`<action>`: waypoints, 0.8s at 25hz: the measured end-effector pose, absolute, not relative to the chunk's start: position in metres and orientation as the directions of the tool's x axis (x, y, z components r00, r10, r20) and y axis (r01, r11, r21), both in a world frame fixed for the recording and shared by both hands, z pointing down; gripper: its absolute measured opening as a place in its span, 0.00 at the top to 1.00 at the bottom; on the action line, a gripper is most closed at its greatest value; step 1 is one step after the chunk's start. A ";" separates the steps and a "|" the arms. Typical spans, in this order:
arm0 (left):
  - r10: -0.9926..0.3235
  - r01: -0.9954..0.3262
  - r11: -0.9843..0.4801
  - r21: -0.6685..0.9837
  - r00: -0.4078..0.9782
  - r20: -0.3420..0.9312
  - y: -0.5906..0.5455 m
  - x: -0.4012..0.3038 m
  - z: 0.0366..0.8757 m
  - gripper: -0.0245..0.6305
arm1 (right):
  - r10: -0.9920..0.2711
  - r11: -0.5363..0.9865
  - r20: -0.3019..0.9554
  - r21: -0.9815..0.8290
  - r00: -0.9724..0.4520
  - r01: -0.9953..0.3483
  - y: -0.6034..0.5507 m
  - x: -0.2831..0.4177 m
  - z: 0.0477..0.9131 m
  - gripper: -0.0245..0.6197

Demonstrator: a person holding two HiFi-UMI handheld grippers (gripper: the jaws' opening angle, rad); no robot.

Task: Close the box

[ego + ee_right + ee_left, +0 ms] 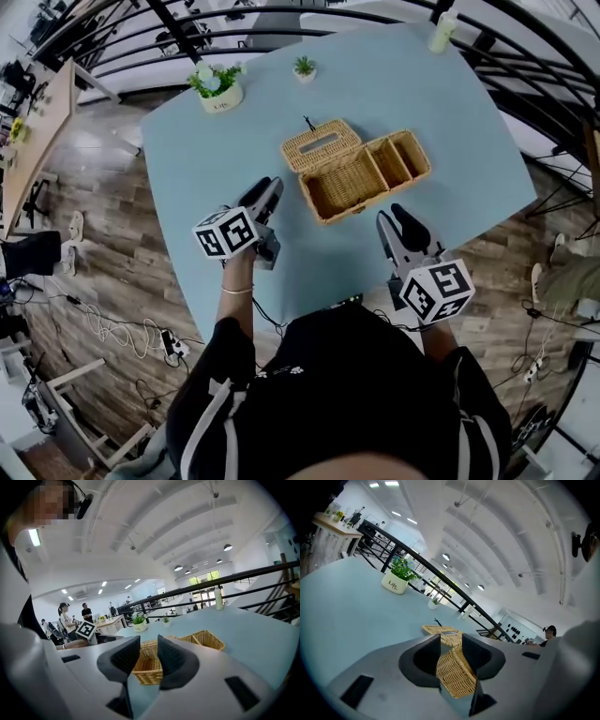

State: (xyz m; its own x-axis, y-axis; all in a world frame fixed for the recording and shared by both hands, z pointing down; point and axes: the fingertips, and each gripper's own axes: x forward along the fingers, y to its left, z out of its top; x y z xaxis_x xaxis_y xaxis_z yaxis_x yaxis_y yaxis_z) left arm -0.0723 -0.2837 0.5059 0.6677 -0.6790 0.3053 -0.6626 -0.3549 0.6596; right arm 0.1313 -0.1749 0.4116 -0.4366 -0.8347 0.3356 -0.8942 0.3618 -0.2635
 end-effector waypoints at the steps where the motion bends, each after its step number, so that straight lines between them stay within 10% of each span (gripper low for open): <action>1: -0.674 -0.656 -0.342 0.673 0.670 0.310 -0.290 -0.071 0.513 0.77 | -0.835 0.358 0.340 -0.261 -0.432 -0.897 -0.178 0.133 0.413 0.78; 20: -0.642 -0.404 -0.135 0.905 0.731 0.231 -0.345 -0.054 0.568 0.70 | -0.796 0.292 0.446 -0.308 -0.408 -0.906 -0.213 0.127 0.451 0.79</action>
State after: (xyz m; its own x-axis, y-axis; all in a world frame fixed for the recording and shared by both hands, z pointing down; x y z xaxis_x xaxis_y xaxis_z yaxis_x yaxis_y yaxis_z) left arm -0.0540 -0.3449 0.5682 0.7311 -0.6421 0.2306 -0.4037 -0.1348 0.9049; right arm 0.1268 -0.2127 0.4506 -0.4081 -0.7965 0.4462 -0.9057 0.2918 -0.3076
